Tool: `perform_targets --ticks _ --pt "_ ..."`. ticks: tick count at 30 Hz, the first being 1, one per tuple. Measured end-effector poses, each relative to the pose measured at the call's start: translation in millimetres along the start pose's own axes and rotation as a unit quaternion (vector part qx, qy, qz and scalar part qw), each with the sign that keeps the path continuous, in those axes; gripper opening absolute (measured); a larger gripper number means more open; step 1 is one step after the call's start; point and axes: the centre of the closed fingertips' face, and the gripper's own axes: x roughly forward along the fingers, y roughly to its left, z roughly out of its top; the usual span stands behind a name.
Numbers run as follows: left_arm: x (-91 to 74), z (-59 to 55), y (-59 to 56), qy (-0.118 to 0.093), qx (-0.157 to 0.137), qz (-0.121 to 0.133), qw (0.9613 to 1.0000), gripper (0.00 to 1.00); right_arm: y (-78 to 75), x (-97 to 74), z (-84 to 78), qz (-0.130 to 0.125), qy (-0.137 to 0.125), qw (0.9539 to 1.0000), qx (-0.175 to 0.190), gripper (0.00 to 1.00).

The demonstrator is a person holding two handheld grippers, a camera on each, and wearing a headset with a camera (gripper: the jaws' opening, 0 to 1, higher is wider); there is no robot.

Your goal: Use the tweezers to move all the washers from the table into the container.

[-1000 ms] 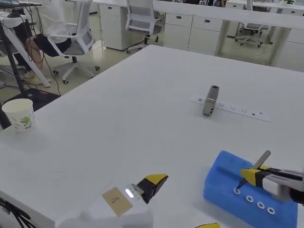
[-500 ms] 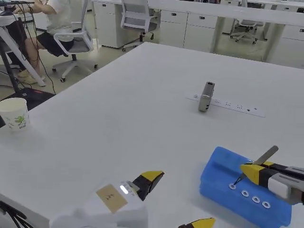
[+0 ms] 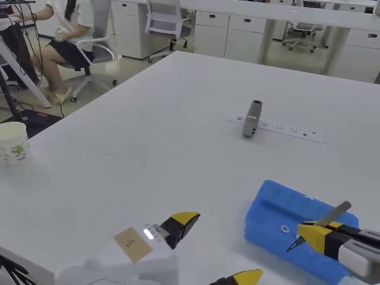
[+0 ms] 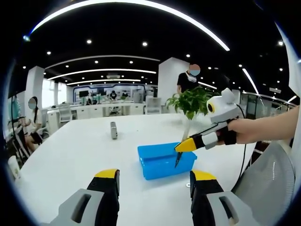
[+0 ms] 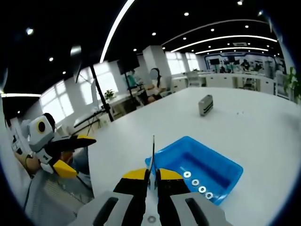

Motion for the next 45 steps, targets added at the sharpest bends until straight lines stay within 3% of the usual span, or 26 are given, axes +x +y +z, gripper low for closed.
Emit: perform_targets --ticks 17,31,36,45 --pt "0.1 -1.7 -0.6 0.004 0.003 -0.002 1.0000 0.59 4.7 -6.1 -35.5 -0.005 0.028 0.9993 0.023 0.04" --pt "1.2 -4.1 -1.9 0.012 0.007 -0.005 0.9999 0.59 -2.2 -7.6 -60.5 -0.014 0.058 0.9979 0.025 0.04" --pt "1.5 -4.8 -1.7 0.013 0.007 -0.005 0.9999 0.59 -1.7 -7.7 -61.5 -0.014 0.060 0.9977 0.029 0.04" --pt "1.6 -6.0 -1.8 0.016 0.010 -0.005 0.9998 0.59 6.4 -7.2 -64.8 -0.009 0.075 0.9971 0.004 0.04"
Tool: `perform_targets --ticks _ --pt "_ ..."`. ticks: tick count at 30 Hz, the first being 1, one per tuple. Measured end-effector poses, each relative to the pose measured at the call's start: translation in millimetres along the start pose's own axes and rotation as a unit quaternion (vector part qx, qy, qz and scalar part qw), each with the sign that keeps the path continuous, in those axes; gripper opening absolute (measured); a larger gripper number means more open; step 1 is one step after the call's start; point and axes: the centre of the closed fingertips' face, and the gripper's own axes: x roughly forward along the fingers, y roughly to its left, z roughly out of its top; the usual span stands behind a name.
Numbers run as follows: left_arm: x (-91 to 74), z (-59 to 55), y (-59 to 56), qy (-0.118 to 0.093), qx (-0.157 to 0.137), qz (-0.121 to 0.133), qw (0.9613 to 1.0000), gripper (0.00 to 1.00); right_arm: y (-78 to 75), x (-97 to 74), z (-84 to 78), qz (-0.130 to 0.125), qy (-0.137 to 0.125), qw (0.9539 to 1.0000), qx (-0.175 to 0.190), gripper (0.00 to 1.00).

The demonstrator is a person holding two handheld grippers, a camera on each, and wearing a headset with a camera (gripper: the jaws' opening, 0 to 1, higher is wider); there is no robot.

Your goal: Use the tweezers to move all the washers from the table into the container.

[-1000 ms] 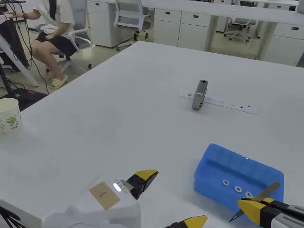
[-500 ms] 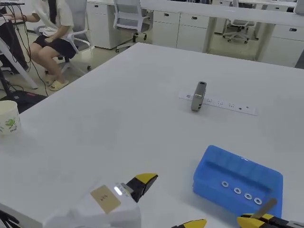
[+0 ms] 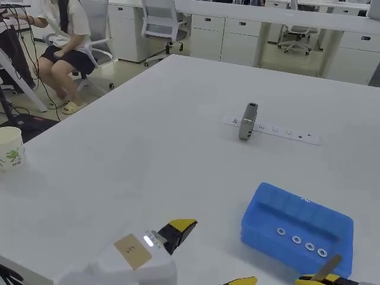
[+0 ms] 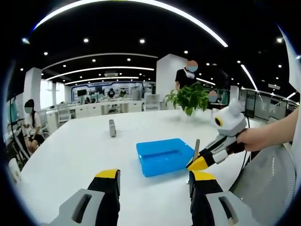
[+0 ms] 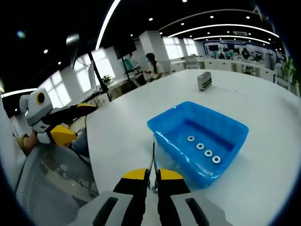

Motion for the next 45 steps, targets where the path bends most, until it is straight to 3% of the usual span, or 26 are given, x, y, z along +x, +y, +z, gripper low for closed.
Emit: perform_targets --ticks 9,14,22,36,45 --pt "-0.1 -0.7 0.4 0.002 0.004 0.002 1.0000 0.57 7.9 2.0 -0.9 -0.001 0.011 0.9971 -0.075 0.03" --pt "-0.3 -0.6 0.9 0.002 0.004 0.003 1.0000 0.56 5.4 1.0 -0.8 -0.004 0.009 0.9979 -0.064 0.03" --pt "-0.6 0.6 0.2 -0.002 0.002 0.000 1.0000 0.56 9.1 -3.6 16.6 0.006 -0.024 0.9989 -0.039 0.03" --pt "-0.6 1.8 -0.7 -0.005 -0.001 -0.002 1.0000 0.56 16.2 -5.6 47.5 0.024 -0.056 0.9971 -0.047 0.03" --pt "-0.3 1.2 -0.8 -0.004 0.000 -0.003 1.0000 0.55 8.9 -2.2 68.3 0.024 -0.076 0.9957 -0.047 0.03"
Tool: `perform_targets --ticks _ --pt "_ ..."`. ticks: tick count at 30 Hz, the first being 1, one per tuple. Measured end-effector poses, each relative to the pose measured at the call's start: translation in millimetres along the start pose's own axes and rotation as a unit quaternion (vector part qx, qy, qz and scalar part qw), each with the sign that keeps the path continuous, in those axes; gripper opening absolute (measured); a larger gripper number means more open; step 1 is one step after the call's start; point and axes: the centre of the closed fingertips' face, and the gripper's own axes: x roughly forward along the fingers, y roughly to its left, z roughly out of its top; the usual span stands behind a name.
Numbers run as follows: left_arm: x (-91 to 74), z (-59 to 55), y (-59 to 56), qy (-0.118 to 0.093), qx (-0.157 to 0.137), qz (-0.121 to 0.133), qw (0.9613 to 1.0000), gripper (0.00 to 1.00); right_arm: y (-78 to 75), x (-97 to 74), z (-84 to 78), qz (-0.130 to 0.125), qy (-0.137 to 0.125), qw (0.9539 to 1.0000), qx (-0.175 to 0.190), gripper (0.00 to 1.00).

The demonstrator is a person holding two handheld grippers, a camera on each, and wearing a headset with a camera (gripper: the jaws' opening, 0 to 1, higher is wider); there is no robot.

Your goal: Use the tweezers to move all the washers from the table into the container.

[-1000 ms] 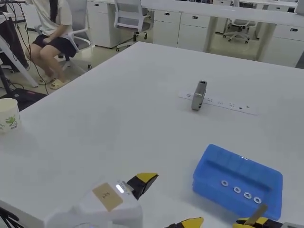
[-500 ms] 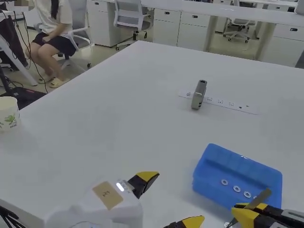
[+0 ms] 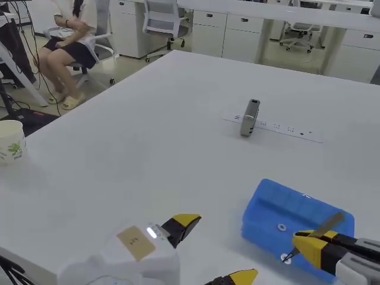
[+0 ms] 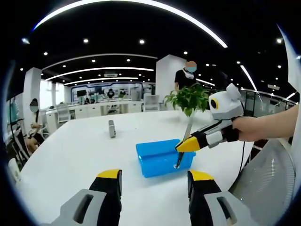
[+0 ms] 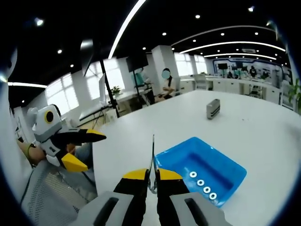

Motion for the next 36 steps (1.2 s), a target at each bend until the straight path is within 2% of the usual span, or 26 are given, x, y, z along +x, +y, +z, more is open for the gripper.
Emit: perform_targets --ticks 20,27,36 --pt "0.1 -1.2 1.0 0.004 0.001 0.002 1.0000 0.54 -22.1 16.2 19.3 -0.006 -0.022 0.9997 0.011 0.03" --pt "0.2 -1.6 0.6 0.005 0.000 0.000 1.0000 0.54 -34.7 25.1 19.6 -0.009 -0.024 0.9994 0.025 0.03" --pt "0.2 -2.5 2.1 0.008 0.002 0.005 1.0000 0.54 -54.7 38.7 9.5 -0.017 -0.008 0.9990 0.040 0.03"
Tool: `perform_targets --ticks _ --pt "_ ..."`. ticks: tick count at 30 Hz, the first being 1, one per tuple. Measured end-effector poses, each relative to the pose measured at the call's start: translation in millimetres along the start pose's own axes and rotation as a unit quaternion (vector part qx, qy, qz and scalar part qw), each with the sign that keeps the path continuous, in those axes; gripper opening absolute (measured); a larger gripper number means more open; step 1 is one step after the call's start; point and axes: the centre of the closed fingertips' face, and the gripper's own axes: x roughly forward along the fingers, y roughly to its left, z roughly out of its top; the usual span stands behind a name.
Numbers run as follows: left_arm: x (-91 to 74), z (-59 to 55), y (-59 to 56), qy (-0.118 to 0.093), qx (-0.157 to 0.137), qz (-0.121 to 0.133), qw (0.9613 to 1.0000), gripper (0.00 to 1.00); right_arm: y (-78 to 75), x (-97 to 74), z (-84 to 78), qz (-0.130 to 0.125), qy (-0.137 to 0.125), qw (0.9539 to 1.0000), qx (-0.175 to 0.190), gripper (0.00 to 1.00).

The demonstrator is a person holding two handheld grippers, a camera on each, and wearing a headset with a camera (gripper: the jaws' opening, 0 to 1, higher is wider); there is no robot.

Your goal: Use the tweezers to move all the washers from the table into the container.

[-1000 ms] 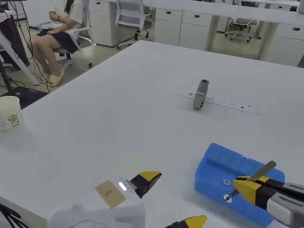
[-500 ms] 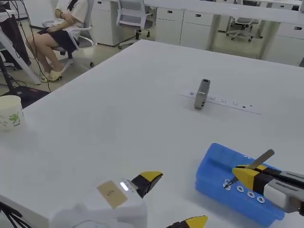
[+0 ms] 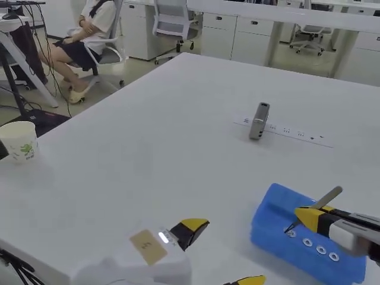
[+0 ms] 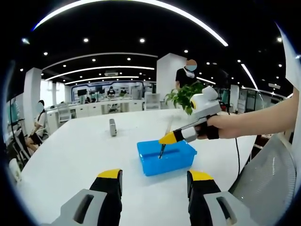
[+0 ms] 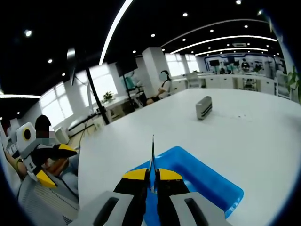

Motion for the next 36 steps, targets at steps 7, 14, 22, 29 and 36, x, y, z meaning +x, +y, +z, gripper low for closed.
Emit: perform_targets --ticks 7,14,22,29,36 --pt "1.4 -5.7 -0.3 0.015 0.004 -0.002 0.9999 0.53 -8.8 12.4 -8.8 -0.002 0.019 0.9998 -0.004 0.03" --pt "1.4 -7.3 -1.3 0.020 -0.001 -0.008 0.9998 0.53 -19.6 24.7 -13.8 -0.006 0.027 0.9996 -0.003 0.03" --pt "-3.0 -3.5 -12.3 0.016 -0.002 -0.051 0.9986 0.49 -22.2 31.6 -14.3 -0.006 0.030 0.9995 -0.006 0.03" --pt "-11.4 1.8 3.4 0.001 -0.075 -0.055 0.9957 0.48 -20.4 33.4 -14.0 -0.001 0.035 0.9991 -0.026 0.03" --pt "-16.4 0.1 10.4 0.023 -0.031 -0.056 0.9977 0.48 -17.6 31.1 -13.1 0.006 0.040 0.9980 -0.049 0.03"
